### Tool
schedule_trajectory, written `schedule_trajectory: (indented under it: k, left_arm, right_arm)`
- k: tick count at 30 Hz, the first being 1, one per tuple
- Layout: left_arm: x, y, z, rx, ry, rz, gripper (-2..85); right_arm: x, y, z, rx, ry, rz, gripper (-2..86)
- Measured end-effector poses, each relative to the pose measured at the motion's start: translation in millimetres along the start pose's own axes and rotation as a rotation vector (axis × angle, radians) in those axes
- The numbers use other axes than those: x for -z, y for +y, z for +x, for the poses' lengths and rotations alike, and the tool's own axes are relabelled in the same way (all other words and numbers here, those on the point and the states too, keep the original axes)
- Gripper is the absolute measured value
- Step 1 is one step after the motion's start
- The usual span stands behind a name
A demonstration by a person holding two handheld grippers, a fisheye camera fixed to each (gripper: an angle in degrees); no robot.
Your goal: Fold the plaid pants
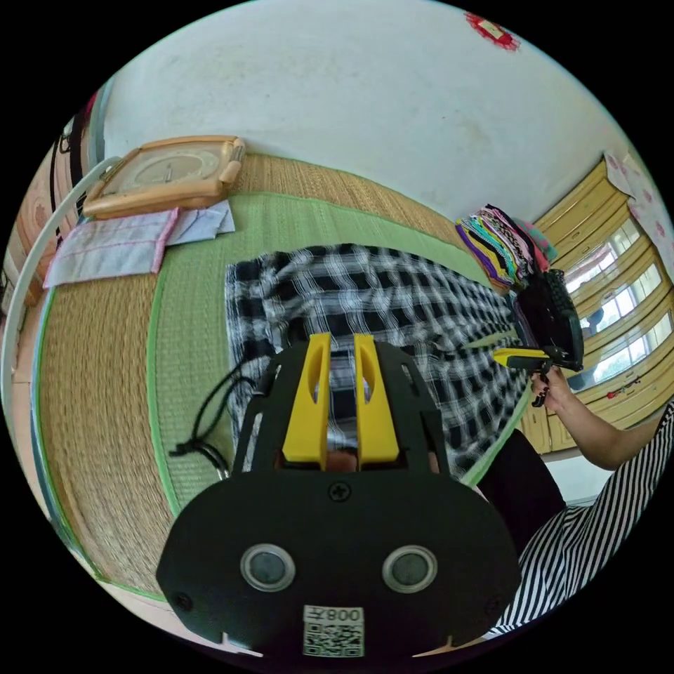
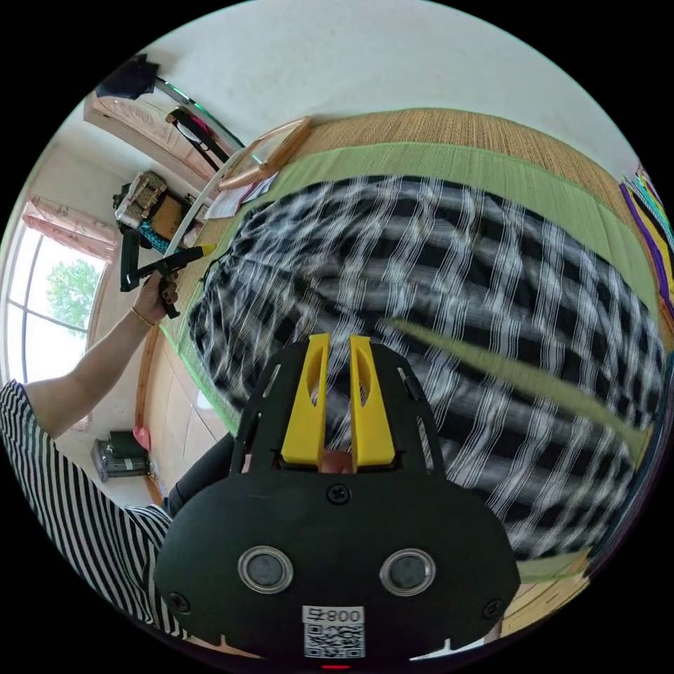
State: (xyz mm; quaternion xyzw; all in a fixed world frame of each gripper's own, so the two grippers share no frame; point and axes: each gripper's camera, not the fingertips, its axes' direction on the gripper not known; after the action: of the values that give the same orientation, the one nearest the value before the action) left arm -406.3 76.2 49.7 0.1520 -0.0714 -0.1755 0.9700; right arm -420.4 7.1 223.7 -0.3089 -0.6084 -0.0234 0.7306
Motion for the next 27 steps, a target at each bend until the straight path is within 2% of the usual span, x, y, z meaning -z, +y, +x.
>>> schedule_trajectory:
  k: [8,13,18,27]
  left_arm:
    - [-11,-94,-11,-0.113,-0.206,-0.165,8.3]
    - [-37,-118,0,-0.219,-0.310,-0.361,7.3]
    - [-26,-122,10,-0.221,-0.284,-0.307,2.7]
    - [-11,-121,31,-0.227,-0.298,-0.271,1.2]
  right_arm:
    - [-5,-144,32,0.159,0.069,-0.022,8.9]
    - [-9,-207,30,0.248,0.155,-0.032,10.2]
    - [-16,-261,29,0.309,0.232,-0.061,10.4]
    - [-46,-325,29,0.374,0.359,-0.197,10.3]
